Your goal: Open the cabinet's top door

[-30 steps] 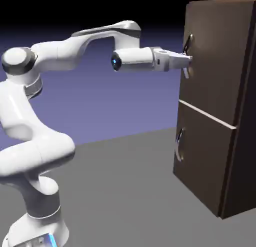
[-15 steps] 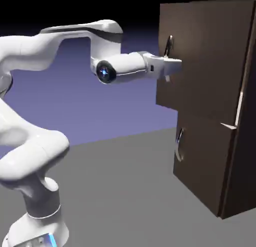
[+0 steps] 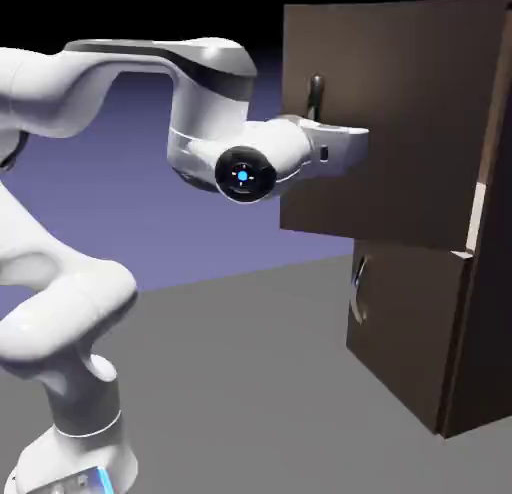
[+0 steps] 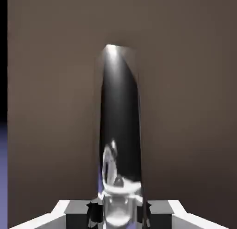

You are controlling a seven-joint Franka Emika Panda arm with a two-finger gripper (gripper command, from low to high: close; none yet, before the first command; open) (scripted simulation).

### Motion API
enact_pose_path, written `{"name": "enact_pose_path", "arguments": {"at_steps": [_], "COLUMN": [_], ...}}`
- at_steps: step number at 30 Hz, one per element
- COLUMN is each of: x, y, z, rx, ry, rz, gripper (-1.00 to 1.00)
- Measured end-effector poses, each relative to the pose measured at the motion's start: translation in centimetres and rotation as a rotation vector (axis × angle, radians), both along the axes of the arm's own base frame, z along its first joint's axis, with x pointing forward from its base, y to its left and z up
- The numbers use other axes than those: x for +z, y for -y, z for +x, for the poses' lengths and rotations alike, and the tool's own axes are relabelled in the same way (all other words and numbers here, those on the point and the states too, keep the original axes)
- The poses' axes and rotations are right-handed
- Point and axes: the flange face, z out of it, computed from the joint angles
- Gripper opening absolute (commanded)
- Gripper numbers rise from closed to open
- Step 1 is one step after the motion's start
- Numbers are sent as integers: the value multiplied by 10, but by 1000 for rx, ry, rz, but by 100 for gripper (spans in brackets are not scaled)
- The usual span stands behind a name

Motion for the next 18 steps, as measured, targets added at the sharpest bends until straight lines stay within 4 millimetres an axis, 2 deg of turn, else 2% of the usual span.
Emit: {"name": "enact_pose_path", "arguments": {"at_steps": [8, 18], "x": [0, 0], "y": [73, 154], "z": [-4, 13], "rx": [246, 522], "ry": [0, 0], "rz": [0, 0], "gripper": [-100, -100]}}
